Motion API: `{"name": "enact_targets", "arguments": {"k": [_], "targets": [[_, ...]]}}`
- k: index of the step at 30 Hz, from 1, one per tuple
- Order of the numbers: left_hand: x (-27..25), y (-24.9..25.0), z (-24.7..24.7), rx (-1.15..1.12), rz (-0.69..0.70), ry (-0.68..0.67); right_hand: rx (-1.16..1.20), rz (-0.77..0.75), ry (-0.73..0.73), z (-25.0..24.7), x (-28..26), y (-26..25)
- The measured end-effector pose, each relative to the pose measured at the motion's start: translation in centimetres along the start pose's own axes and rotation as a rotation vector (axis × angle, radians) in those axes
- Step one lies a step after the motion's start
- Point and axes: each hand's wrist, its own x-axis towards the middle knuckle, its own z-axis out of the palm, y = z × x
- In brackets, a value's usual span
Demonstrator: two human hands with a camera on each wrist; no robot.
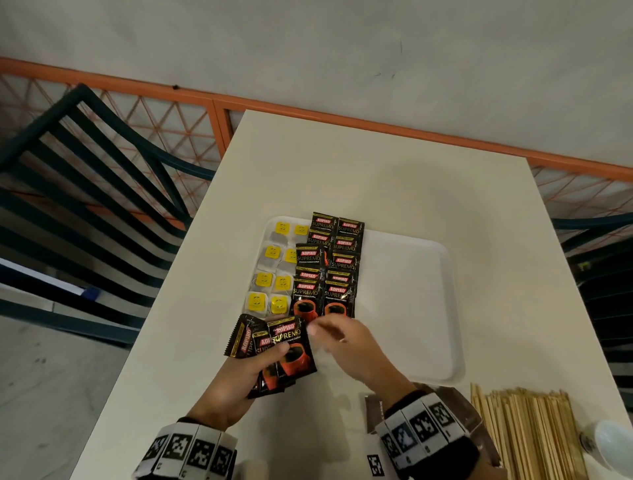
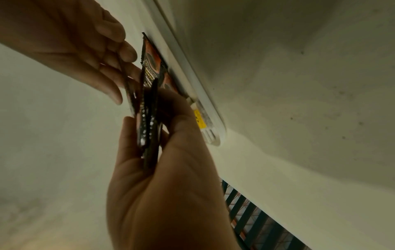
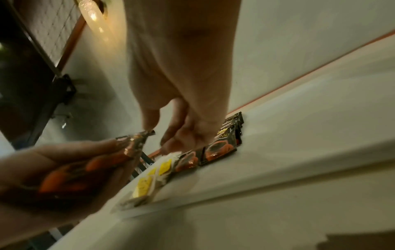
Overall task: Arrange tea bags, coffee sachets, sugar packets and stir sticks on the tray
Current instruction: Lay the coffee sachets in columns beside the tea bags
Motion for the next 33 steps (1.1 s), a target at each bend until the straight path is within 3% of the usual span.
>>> {"name": "enact_targets", "arguments": {"k": [2,5,10,19,33], "targets": [[-0.1,0.1,0.0,-0.001,0.013,-0.036,0.034,0.008,-0.151,0.2,-0.4,-0.1],[-0.1,0.1,0.0,0.003,0.024,-0.039,0.086,0.029,-0.155,0.3,-0.7,0.1],[0.4,-0.3,-0.7,-0.073,0.003,0.086,0.235,0.106,0.019,0.0,0.0,0.3],[0.2,-0.3,-1.9,-0.189,-0.044,0.045,0.182,0.169,0.277,1.5,2.8,1.7],[-0.2,0.1,-0.8,0.001,-0.023,-0.038,-0.009,0.016,0.431,2.3,2.6,1.6]]}}
